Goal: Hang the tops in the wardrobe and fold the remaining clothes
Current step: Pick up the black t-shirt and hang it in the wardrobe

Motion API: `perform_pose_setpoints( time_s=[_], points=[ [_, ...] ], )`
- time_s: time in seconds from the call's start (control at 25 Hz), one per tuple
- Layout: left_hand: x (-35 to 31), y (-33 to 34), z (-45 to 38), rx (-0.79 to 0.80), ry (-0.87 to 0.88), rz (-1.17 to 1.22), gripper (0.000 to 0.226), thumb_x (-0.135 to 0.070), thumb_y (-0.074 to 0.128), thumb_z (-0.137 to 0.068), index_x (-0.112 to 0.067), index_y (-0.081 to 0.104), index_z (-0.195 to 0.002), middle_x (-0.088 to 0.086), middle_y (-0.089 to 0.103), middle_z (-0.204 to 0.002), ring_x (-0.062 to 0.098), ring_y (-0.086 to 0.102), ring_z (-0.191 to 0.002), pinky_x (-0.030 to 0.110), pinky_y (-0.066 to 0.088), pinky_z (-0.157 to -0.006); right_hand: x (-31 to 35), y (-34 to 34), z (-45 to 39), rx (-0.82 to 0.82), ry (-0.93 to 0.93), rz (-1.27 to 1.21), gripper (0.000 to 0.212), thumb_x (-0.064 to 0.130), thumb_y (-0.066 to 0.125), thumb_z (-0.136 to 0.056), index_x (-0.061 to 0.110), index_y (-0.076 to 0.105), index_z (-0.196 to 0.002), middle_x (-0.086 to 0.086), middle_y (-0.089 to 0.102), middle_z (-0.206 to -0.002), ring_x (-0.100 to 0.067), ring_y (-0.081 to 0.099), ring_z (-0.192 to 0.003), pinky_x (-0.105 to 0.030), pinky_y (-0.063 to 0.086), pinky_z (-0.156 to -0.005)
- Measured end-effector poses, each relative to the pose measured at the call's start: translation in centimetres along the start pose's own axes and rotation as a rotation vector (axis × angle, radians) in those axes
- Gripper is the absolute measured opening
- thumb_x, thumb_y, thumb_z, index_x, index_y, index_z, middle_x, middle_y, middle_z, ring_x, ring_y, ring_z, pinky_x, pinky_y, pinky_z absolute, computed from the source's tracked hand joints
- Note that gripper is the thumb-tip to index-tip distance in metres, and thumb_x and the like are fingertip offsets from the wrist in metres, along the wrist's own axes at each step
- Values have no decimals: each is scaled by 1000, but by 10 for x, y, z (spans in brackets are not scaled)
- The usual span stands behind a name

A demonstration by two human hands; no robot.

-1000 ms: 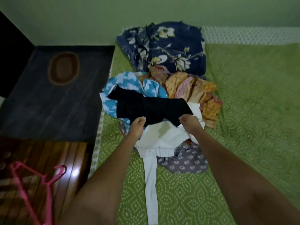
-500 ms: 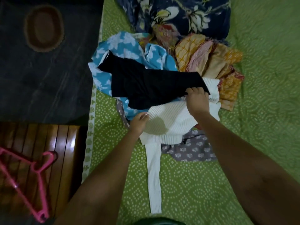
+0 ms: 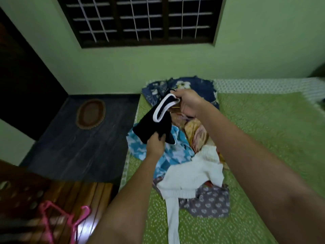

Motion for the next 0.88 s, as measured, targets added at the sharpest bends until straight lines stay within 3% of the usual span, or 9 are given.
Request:
perform_pose_setpoints(
  time_s=[0.12, 0.24, 0.32, 0.36, 0.44, 0.52, 0.6, 0.72, 0.88],
  points=[
    [-49, -68, 28, -192, 75, 190, 32, -18, 45, -100, 9, 55, -115, 28, 60, -114, 38, 56, -109, 37, 41, -85, 64, 15, 60, -76, -111, -211, 27, 9, 34, -102, 0, 56, -88, -13, 64, -74, -24, 65, -58, -28, 54, -48],
    [-95, -123, 64, -251, 206, 234, 28, -19, 45, -101, 4, 60, -107, 19, 64, -105, 27, 59, -97, 32, 43, -82, 91, 20, 110, -130, -174, -251, 23, 7, 36, -101, 2, 56, -92, -12, 59, -95, -23, 62, -79, -32, 55, -67],
    [-124, -142, 89, -295, 229, 213, 26, -17, 44, -100, 3, 60, -101, 19, 63, -98, 23, 55, -89, 28, 35, -71, 89, 24, 139, -59, -249, -31, 24, 5, 45, -98, 8, 47, -122, 0, 50, -122, -19, 55, -105, -35, 46, -86],
    [-136, -144, 102, -324, 221, 202, 26, -16, 43, -100, 4, 59, -100, 22, 63, -99, 27, 56, -89, 29, 33, -68, 75, 27, 150, 18, -254, 169, 50, 2, 52, -94, 14, 33, -139, 7, 39, -129, -15, 46, -116, -35, 39, -93],
    [-156, -139, 133, -405, 123, 255, 23, -14, 42, -100, 3, 56, -106, 24, 61, -108, 33, 57, -98, 33, 37, -75, 24, 41, 171, 175, -185, 571, 91, 0, 66, -84, 23, 8, -150, 9, 28, -133, -13, 34, -125, -33, 36, -101],
    [-169, -128, 165, -421, -22, 391, 21, -8, 43, -97, -8, 47, -118, 16, 58, -110, 32, 57, -93, 33, 44, -75, -39, 56, 187, 172, -111, 801, 104, 10, 75, -78, 20, 2, -151, 1, 34, -136, -20, 40, -126, -36, 40, -102],
    [-167, -118, 188, -381, -70, 490, 38, 4, 46, -93, -19, 45, -123, 10, 57, -106, 25, 56, -79, 30, 46, -62, -83, 61, 200, -18, -180, 840, 73, 7, 62, -83, 11, 22, -144, -9, 52, -120, -25, 54, -105, -33, 45, -84],
    [-158, -120, 210, -368, -23, 496, 36, 13, 52, -86, -15, 64, -103, 12, 66, -109, 23, 59, -80, 28, 53, -68, -96, 61, 237, -248, -286, 947, 24, -3, 43, -87, 4, 48, -110, -9, 57, -86, -24, 52, -73, -30, 32, -59],
    [-130, -143, 253, -414, -23, 596, 43, 17, 50, -88, -8, 63, -120, 14, 62, -115, 22, 60, -78, 21, 52, -69, -129, 40, 287, -390, -140, 1449, 42, -1, 39, -94, 0, 42, -136, -23, 50, -130, -34, 52, -114, -36, 42, -83]
  ],
)
Point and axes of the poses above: each hand's wrist, its own z-axis away from the middle knuckle, its own y-axis out of the palm, x = y × z, the point moved 1 cm from there along -z, towards the middle knuckle
